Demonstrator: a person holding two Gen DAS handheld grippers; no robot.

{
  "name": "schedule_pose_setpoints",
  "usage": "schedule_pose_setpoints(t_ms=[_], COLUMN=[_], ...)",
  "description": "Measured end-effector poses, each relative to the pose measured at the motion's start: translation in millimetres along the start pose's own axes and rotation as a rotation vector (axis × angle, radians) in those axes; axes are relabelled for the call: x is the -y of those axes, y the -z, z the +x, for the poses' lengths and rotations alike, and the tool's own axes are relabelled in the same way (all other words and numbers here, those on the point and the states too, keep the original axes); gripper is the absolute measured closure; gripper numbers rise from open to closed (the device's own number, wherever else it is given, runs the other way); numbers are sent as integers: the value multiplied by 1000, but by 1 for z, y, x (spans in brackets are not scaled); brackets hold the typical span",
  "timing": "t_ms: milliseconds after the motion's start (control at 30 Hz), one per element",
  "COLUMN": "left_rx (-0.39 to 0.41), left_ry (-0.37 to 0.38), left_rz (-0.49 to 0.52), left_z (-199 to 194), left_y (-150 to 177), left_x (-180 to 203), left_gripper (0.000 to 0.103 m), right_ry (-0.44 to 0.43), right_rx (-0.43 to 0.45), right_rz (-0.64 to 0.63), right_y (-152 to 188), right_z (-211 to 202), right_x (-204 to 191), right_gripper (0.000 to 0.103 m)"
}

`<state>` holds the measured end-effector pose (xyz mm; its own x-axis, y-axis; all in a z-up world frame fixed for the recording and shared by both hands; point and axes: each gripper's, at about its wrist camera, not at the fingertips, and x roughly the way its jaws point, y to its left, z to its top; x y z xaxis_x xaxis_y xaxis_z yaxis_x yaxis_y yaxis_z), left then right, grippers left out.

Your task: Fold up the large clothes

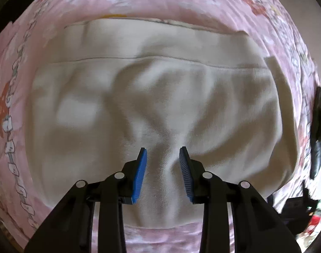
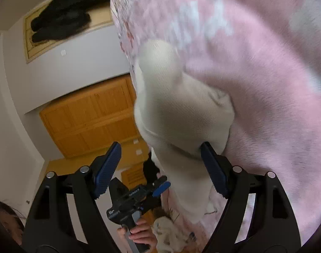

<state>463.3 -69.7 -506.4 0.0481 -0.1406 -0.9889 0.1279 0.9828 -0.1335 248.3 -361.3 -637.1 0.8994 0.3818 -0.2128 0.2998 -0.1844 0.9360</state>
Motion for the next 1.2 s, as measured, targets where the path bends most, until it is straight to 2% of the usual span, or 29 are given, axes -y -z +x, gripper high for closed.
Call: schedule_pose_setpoints(t_ms=[100,200,333,467,500,533,567,600,733,833,1000,1067,1100,1167,1200], left_rx=[-3,2,8,13,15,18,20,23,20,17,-12,-16,-16,-9,-1], left_ry=[4,-11,-29,-50,-54,-55,-57,-63,-67,-62,6,31,35,31,23], left_rz=[17,33,55,74,74,73,72,70,59,52,-54,-88,-92,-79,-62], left_z=[5,8,11,15,14,14,13,13,19,28,45,46,45,40,36], left_y=[3,5,9,5,4,5,5,5,4,4,0,-1,-1,1,3], left_x=[3,5,9,15,14,13,12,10,4,1,-16,-22,-23,-22,-21], left_gripper=[72,72,72,72,72,72,72,72,72,72,69,69,69,69,69], right_ry=[-8,24,29,77,105,138,162,173,206,198,178,136,103,133,134], right_rx=[42,15,-7,-4,-12,-32,-45,-46,-64,-90,-165,-201,-230,-242,-262], right_rz=[-6,-14,-45,-159,-196,-229,-237,-238,-344,-419,-534,-568,-594,-700,-713], right_y=[-6,-12,-17,-17,-15,-14,-13,-12,-6,-1,11,19,26,43,48], right_z=[0,16,28,47,50,56,61,64,72,79,97,106,113,122,128], right_x=[-5,-7,-17,-29,-32,-35,-35,-36,-56,-76,-111,-126,-138,-162,-167], right_gripper=[25,23,6,9,24,62,90,101,101,101,101,103,103,103,103])
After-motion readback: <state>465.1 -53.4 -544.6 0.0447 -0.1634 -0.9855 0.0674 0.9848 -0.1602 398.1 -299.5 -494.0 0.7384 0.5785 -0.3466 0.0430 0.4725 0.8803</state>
